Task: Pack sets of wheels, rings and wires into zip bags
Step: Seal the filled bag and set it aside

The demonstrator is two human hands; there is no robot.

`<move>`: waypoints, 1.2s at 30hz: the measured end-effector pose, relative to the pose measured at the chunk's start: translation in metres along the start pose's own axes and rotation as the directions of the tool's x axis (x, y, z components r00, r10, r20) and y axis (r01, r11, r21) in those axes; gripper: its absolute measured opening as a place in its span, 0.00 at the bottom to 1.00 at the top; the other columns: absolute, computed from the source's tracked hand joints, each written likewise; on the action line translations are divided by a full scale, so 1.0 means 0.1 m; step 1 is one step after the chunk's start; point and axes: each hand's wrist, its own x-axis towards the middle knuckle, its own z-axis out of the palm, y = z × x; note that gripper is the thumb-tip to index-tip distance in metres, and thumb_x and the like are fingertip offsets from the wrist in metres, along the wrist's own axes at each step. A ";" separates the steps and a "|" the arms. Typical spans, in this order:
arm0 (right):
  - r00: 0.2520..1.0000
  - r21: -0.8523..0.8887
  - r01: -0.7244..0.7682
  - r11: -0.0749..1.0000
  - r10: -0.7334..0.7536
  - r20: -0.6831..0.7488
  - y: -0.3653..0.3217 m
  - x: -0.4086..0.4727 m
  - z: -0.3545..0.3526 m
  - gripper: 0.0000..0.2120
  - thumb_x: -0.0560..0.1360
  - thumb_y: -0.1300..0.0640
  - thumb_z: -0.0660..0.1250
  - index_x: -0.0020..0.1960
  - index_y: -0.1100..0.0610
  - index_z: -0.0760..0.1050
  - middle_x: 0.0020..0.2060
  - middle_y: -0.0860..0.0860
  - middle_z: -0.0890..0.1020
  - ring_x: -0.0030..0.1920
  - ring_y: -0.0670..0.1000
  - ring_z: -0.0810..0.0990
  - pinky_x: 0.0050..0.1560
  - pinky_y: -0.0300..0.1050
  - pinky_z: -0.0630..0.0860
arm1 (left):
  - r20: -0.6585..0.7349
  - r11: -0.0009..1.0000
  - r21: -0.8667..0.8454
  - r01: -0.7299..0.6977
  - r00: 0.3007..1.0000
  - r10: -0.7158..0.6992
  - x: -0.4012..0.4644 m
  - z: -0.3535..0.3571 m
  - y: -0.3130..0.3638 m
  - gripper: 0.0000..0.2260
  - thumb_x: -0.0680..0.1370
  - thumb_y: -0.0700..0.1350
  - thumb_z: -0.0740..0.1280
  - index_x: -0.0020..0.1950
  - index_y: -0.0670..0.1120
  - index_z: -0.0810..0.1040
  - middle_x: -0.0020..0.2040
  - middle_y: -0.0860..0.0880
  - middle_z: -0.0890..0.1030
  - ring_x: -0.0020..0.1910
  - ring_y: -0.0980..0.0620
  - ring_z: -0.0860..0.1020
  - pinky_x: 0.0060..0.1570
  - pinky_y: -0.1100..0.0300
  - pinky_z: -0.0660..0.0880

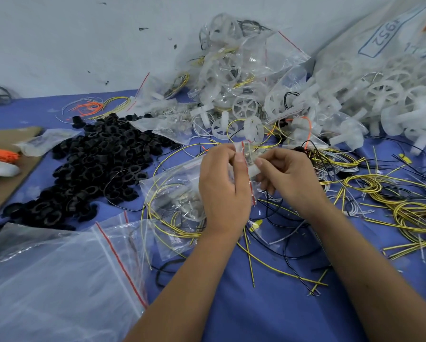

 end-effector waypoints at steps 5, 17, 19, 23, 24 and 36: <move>0.987 -0.015 0.151 0.988 -0.149 0.058 -0.04 -0.04 0.00 0.03 0.77 0.66 0.72 0.47 0.61 0.78 0.34 0.56 0.84 0.33 0.57 0.84 0.32 0.52 0.81 | 0.058 0.979 0.140 -0.148 0.988 0.141 -0.02 0.00 0.00 0.07 0.82 0.42 0.62 0.47 0.41 0.77 0.54 0.48 0.81 0.54 0.45 0.76 0.56 0.53 0.72; 0.986 0.282 0.014 0.959 -0.061 0.157 -0.05 -0.06 0.11 0.04 0.78 0.71 0.66 0.52 0.71 0.74 0.39 0.60 0.85 0.39 0.54 0.84 0.38 0.46 0.80 | 0.105 0.929 0.129 -0.346 0.937 0.334 -0.05 0.00 0.06 0.03 0.82 0.39 0.63 0.52 0.42 0.77 0.58 0.45 0.82 0.56 0.45 0.77 0.59 0.52 0.73; 0.984 0.308 -0.022 0.951 -0.034 0.175 -0.06 -0.07 0.13 0.07 0.76 0.71 0.67 0.55 0.70 0.75 0.41 0.58 0.86 0.42 0.52 0.85 0.39 0.42 0.80 | 0.118 0.922 0.101 -0.374 0.925 0.362 -0.07 0.02 0.09 0.05 0.82 0.38 0.64 0.56 0.42 0.77 0.58 0.45 0.82 0.57 0.45 0.77 0.61 0.51 0.73; 0.976 0.228 0.059 0.972 -0.104 0.192 -0.11 -0.12 0.19 0.06 0.75 0.64 0.63 0.50 0.64 0.76 0.43 0.70 0.79 0.44 0.53 0.77 0.45 0.48 0.76 | 0.127 0.927 0.051 -0.372 0.923 0.364 -0.12 0.06 0.15 0.10 0.82 0.38 0.63 0.60 0.37 0.79 0.58 0.43 0.82 0.59 0.45 0.77 0.62 0.49 0.74; 0.976 0.187 0.084 0.979 -0.118 0.181 -0.10 -0.14 0.19 0.07 0.75 0.62 0.61 0.48 0.65 0.75 0.39 0.68 0.78 0.43 0.52 0.75 0.44 0.47 0.75 | 0.132 0.927 0.038 -0.372 0.922 0.365 -0.13 0.07 0.15 0.10 0.82 0.38 0.63 0.60 0.36 0.80 0.58 0.43 0.82 0.59 0.45 0.77 0.62 0.49 0.74; 0.938 -0.029 0.138 0.990 -0.122 0.325 -0.13 -0.19 0.20 0.11 0.78 0.80 0.59 0.51 0.67 0.73 0.40 0.53 0.74 0.39 0.40 0.73 0.43 0.28 0.72 | 0.154 0.962 0.006 -0.273 0.951 0.269 -0.14 0.09 0.21 0.15 0.82 0.38 0.63 0.67 0.36 0.78 0.59 0.42 0.82 0.61 0.44 0.78 0.64 0.52 0.74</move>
